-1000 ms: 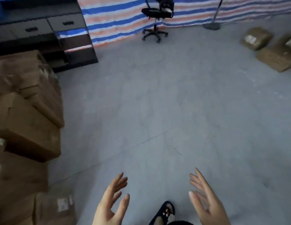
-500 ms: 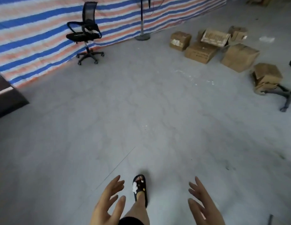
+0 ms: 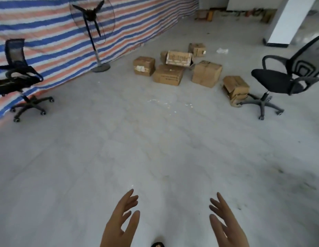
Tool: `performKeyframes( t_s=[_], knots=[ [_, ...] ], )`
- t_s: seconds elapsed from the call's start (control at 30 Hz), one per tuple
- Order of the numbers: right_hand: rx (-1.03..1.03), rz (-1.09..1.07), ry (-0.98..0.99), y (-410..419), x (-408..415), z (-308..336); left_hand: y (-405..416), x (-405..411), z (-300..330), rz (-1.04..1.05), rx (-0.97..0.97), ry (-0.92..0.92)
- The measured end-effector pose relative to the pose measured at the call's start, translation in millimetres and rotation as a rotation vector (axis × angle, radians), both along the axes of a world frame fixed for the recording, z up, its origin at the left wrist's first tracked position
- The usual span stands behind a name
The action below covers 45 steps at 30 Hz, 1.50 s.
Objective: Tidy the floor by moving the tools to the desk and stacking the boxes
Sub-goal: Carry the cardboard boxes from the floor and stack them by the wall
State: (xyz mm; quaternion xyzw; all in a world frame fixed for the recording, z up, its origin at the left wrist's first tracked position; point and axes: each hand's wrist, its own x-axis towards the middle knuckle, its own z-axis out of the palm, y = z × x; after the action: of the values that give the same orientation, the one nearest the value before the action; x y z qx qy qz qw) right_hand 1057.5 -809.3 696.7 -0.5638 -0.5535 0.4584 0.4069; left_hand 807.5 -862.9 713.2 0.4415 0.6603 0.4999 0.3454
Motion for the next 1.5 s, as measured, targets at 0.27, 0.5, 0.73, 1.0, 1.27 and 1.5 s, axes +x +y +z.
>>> performKeyframes(
  t_s=[0.27, 0.5, 0.73, 1.0, 1.27, 1.5],
  knots=[
    [-0.081, -0.213, -0.02, 108, 0, -14, 146, -17, -18, -0.143, -0.119, -0.102],
    [-0.057, -0.246, -0.031, 281, 34, -16, 319, 20, -25, -0.17, -0.079, -0.038],
    [0.012, -0.249, -0.069, 470, 91, 6, 508, 81, -3, -0.203, -0.04, -0.021],
    [-0.109, -0.345, -0.037, 607, 139, -19, 678, 137, -13, -0.297, -0.094, -0.003],
    [-0.03, -0.457, -0.031, 833, 196, -12, 922, 190, -18, -0.337, -0.042, -0.027],
    [-0.045, -0.515, -0.049, 980, 252, 2, 1078, 240, -5, -0.385, -0.071, -0.015]
  ],
)
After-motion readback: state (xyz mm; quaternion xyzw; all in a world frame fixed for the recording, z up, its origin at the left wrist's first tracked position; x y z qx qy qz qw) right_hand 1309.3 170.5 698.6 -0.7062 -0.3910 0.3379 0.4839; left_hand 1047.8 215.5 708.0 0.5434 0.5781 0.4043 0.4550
